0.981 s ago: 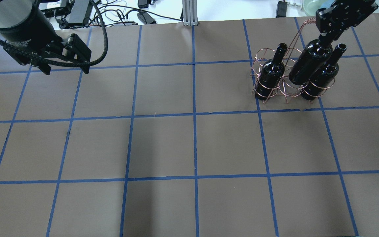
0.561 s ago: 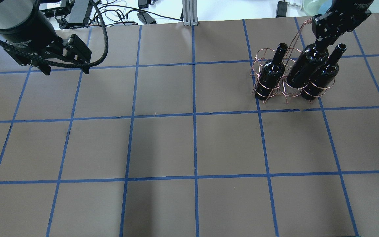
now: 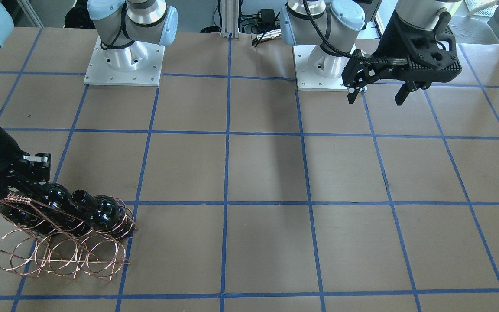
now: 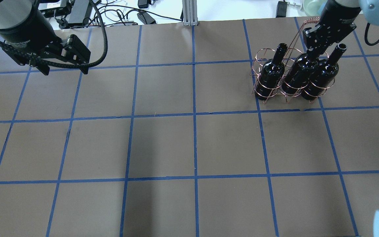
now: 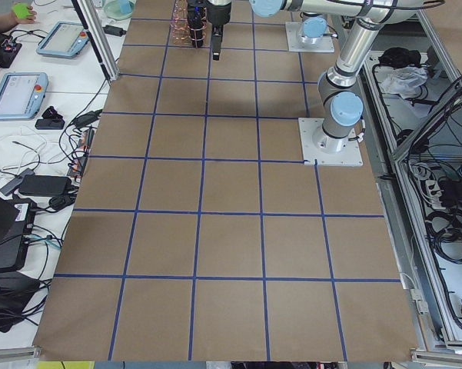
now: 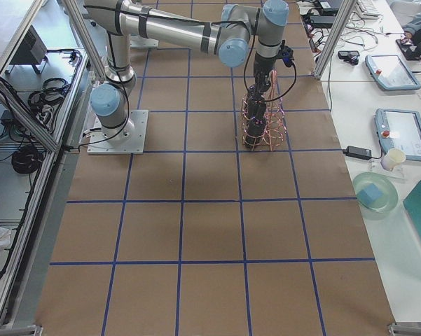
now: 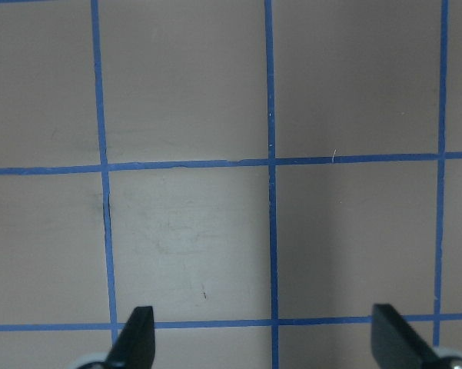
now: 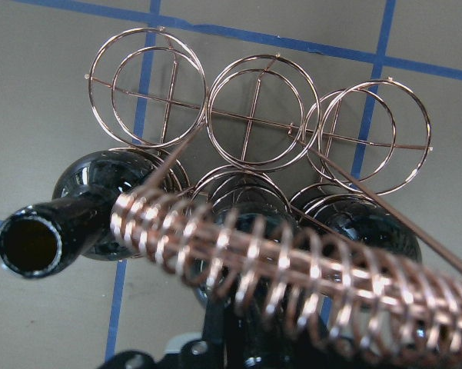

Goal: Place wine into wine basket
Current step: 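Open the right gripper to release the bottle in the rack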

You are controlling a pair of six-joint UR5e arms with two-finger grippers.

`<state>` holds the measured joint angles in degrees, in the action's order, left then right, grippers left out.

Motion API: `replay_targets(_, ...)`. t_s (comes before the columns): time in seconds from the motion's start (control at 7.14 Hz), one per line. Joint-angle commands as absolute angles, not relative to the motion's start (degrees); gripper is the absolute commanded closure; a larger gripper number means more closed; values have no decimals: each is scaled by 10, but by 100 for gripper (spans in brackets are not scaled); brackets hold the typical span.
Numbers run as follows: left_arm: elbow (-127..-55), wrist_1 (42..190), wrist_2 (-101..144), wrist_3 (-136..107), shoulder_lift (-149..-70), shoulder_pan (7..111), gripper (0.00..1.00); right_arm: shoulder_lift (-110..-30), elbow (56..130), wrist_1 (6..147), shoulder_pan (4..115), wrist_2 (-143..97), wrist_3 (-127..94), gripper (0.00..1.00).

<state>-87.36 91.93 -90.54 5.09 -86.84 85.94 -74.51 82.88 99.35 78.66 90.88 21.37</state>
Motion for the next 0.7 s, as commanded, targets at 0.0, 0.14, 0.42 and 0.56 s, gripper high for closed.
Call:
replay_targets(0.0,-874,918,-906,51,-868,860,0,-745,837,1003,787,910,214,86)
replay_targets(0.14,-874,919,-904,50,-868,860,0,-746,836,1004,787,909,214,41)
replay_targets(0.42,-874,919,-904,51,-868,860,0,-765,834,1001,790,907,207,1)
replay_targets(0.56,-874,919,-904,50,-868,860,0,-795,834,985,794,908,205,1)
